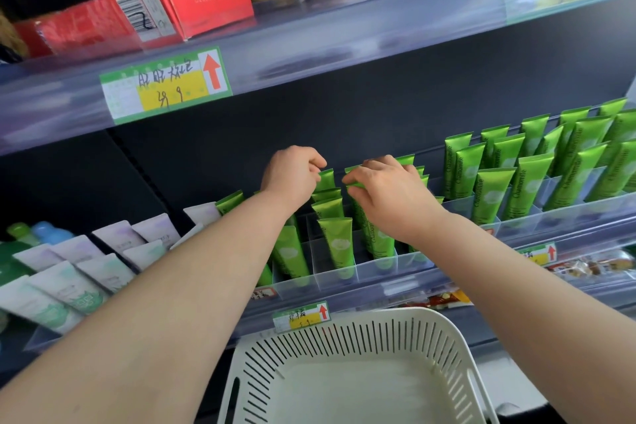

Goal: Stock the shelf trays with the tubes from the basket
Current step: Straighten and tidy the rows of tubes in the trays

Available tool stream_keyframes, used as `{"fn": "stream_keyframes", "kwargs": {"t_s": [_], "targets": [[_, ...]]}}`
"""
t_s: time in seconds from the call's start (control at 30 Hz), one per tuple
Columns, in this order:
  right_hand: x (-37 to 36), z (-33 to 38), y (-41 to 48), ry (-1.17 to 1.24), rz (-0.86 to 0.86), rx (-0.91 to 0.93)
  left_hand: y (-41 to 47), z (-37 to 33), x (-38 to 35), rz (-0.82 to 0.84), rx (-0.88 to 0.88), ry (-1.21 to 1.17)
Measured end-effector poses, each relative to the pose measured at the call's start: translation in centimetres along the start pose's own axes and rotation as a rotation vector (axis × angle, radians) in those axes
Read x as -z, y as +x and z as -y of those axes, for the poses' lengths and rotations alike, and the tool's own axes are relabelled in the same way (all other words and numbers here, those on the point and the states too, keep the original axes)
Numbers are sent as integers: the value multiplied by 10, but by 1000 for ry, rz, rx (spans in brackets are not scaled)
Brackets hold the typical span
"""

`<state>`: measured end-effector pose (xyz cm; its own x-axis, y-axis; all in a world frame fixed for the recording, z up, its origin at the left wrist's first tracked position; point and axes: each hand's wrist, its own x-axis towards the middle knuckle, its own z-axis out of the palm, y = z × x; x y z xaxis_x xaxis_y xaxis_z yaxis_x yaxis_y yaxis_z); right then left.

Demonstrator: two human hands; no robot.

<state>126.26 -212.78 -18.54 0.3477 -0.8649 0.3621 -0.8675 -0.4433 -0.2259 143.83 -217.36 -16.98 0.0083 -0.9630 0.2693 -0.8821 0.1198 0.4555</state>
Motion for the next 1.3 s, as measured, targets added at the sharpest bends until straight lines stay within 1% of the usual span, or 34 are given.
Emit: {"fn": "stream_keyframes", "kwargs": {"t_s": [0.33, 0.53, 0.63, 0.73, 0.9, 1.1, 1.2, 1.3], "targets": [[2, 15, 3, -3, 1, 21, -9, 4, 19, -8, 1, -90], [1, 48, 5, 46, -64, 99, -23, 16, 47, -66, -21, -123], [-6, 68, 5, 32, -33, 162, -32, 28, 61, -83, -17, -119], [-15, 81, 6, -13, 14, 188, -42, 40, 70, -79, -19, -94], [-23, 92, 5, -87, 82, 175, -54, 54, 74, -29, 0, -63], [-18, 86, 5, -168, 64, 160, -60, 52, 74, 52, -16, -57], [-18, 86, 5, -151, 109, 149, -63, 48, 76, 155, -33, 26], [-17, 88, 4, -121, 107, 161, -67, 42, 76, 227, -55, 180]]}}
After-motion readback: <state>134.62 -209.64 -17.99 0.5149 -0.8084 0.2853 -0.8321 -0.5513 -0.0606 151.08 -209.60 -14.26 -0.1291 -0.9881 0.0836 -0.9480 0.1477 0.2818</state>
